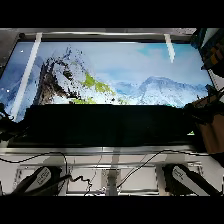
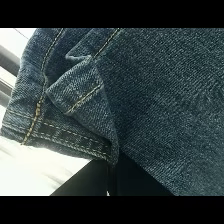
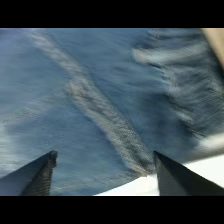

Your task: Fold the clothes and pants, and hang the long-sleeved shirts on hangers.

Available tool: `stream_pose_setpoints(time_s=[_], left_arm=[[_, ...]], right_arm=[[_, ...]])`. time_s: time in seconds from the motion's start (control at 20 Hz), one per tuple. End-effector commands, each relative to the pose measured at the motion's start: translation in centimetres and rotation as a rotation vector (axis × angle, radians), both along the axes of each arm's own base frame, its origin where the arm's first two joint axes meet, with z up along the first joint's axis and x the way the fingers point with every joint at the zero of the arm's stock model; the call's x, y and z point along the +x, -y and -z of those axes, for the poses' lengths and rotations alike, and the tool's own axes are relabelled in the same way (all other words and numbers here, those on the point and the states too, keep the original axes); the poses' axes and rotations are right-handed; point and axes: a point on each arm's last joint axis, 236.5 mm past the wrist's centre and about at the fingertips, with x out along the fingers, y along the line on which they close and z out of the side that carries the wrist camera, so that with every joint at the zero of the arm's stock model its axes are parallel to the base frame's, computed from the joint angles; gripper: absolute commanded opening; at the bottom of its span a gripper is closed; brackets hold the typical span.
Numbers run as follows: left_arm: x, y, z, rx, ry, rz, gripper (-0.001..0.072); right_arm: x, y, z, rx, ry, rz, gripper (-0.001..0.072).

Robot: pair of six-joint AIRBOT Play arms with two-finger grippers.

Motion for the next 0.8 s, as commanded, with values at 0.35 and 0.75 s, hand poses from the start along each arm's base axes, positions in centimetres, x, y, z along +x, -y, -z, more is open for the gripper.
stream_pose_setpoints(time_s=[0.35, 0.75], left_arm=[[1.9, -1.8, -1.0, 0.088, 0.087, 0.03, 0.0022], [10.5, 2.0, -12.7, 0.135, 0.696, 0.211, 0.0022]], right_arm=[[13.9, -24.6, -6.6, 0.298, 0.644, -0.333, 0.0037], [11.9, -49.4, 1.4, 0.47, 0.478, -0.559, 0.0035]])
